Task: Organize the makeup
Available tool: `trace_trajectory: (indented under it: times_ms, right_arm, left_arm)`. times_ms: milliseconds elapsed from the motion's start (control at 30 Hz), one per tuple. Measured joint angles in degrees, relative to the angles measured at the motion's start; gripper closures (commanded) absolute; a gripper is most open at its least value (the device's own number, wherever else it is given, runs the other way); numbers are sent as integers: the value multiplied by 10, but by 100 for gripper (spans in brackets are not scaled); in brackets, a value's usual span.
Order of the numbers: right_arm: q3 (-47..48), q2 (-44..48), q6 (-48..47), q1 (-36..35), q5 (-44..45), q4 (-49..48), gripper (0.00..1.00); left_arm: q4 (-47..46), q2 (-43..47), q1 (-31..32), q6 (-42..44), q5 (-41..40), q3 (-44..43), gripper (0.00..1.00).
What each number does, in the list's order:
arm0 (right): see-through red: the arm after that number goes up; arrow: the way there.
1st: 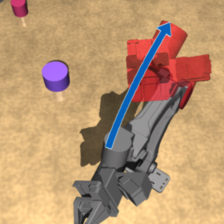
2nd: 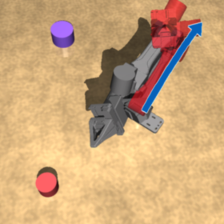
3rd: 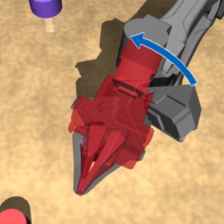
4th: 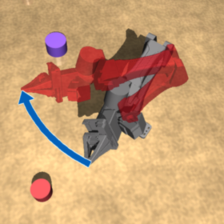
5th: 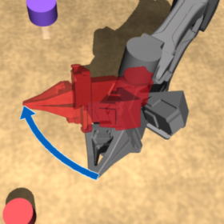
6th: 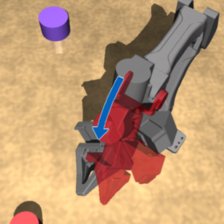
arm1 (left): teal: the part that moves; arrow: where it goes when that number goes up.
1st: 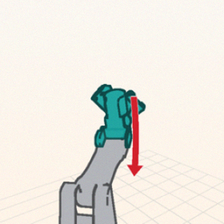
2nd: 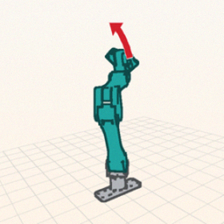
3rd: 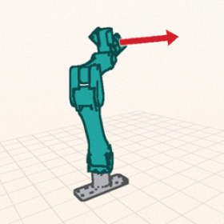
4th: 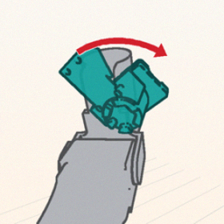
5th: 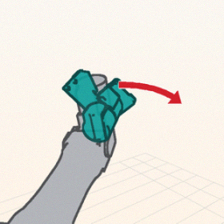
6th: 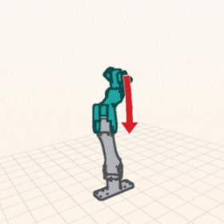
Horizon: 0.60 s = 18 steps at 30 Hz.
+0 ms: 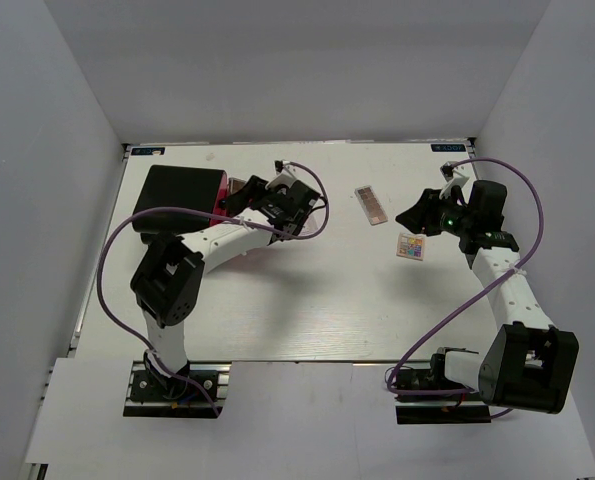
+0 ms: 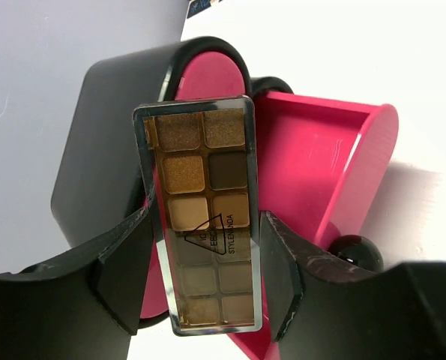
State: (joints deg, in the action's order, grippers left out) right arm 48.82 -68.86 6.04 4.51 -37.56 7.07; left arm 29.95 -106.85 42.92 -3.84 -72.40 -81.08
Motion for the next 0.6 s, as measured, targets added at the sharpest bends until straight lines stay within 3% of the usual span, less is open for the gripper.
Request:
trace_trajectory:
  times_ms: [600]
  right_arm:
    - [-10, 0, 0, 0, -2, -1, 54]
  left_arm:
    - [1, -19, 0, -2, 24, 10, 77]
